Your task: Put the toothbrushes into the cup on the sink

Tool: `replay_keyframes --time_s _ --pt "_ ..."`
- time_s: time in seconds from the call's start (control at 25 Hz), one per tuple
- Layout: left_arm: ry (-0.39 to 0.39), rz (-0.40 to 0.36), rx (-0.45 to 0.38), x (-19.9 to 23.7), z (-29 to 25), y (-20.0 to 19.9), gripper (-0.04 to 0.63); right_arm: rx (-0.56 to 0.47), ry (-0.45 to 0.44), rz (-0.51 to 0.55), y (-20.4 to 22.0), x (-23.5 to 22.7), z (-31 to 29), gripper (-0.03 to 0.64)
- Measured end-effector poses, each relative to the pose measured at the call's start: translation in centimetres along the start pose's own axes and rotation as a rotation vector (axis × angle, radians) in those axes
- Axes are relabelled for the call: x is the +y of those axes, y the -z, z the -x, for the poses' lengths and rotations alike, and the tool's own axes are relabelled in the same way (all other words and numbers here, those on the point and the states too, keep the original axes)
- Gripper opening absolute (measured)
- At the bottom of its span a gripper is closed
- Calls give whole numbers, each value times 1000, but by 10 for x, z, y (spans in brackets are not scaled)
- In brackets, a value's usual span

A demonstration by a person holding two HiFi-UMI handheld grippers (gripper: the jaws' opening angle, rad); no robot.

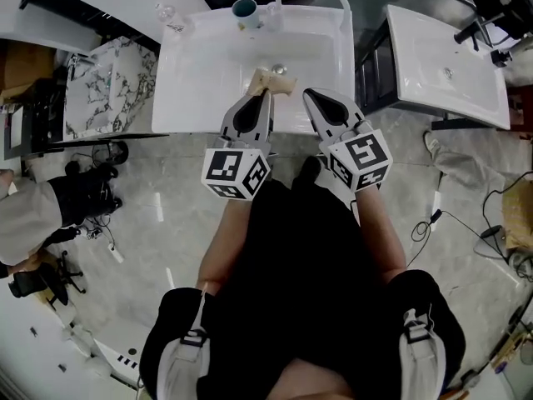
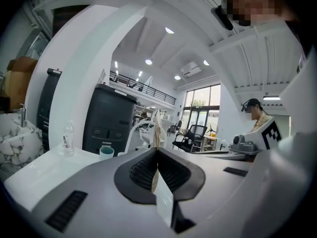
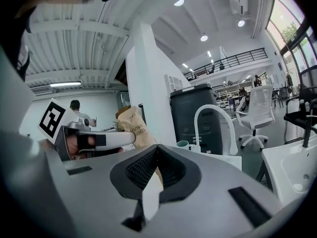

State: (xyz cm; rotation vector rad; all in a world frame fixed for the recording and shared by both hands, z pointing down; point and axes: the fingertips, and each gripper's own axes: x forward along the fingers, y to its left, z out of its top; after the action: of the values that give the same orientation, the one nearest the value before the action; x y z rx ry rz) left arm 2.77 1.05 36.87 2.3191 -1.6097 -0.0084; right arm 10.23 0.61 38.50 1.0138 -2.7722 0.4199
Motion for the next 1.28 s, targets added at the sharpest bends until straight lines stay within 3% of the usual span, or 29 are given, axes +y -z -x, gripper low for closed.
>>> replay_keyframes --time_s 0.44,0.88,1.28 --pt "-77 27 19 22 -12 4 15 34 -53 -1 0 -15 -28 29" --pt "-3 64 13 59 -67 -18 15 49 -4 25 -24 -33 -75 30" --pt "0 58 -33 127 -97 -55 15 41 27 69 -51 -44 -137 31"
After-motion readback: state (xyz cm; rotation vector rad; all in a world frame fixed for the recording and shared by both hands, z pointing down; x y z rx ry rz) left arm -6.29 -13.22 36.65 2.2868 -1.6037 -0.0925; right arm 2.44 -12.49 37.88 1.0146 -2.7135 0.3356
